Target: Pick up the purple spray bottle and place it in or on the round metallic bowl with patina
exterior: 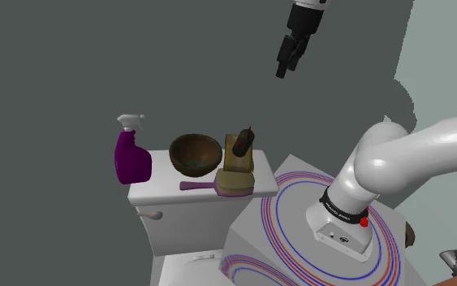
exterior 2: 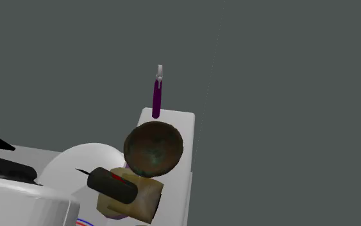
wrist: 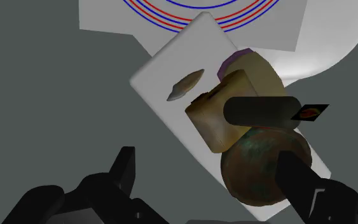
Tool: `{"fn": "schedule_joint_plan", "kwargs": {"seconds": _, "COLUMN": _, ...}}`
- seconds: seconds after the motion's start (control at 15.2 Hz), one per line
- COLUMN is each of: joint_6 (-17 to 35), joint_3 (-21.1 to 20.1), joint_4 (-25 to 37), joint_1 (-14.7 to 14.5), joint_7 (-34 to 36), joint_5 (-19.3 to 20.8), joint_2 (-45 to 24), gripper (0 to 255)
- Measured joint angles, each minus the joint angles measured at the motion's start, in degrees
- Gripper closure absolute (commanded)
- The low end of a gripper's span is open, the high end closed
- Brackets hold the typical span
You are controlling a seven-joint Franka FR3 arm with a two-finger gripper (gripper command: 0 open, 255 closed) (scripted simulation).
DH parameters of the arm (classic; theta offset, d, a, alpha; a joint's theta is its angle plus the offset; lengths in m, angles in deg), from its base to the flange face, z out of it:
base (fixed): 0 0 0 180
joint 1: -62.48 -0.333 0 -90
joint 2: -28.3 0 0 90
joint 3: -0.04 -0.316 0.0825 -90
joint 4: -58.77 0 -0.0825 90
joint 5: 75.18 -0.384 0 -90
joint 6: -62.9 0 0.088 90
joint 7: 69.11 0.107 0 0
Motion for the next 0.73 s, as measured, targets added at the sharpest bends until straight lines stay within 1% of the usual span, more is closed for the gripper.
{"fn": "schedule_joint_plan", "kwargs": {"seconds": 0.07, "joint_6": 0.0, "joint_3": 0.0, "joint_4": 0.0, "joint_1": 0.0, "joint_7": 0.0, "joint_5": 0.0, "joint_2": 0.0, "gripper": 0}}
{"fn": "schedule_joint_plan", "kwargs": {"seconds": 0.2, "joint_6": 3.1, "joint_3": 0.2, "joint_4": -1.8, "joint_1": -0.7, "joint_7": -1.0, "joint_5": -0.6, "joint_2": -0.6, "gripper": 0}}
{"fn": "schedule_joint_plan", "kwargs": {"seconds": 0.46, "joint_6": 12.3, "joint_3": 1.0, "joint_4": -5.6, "joint_1": -3.0, "joint_7": -4.7, "joint_5": -2.3, "joint_2": -3.3, "gripper": 0}}
{"fn": "schedule_joint_plan", "kwargs": {"seconds": 0.73, "joint_6": 22.5, "joint_3": 1.7, "joint_4": -8.7, "joint_1": -5.9, "joint_7": -8.9, "joint_5": -4.6, "joint_2": -7.8, "gripper": 0}}
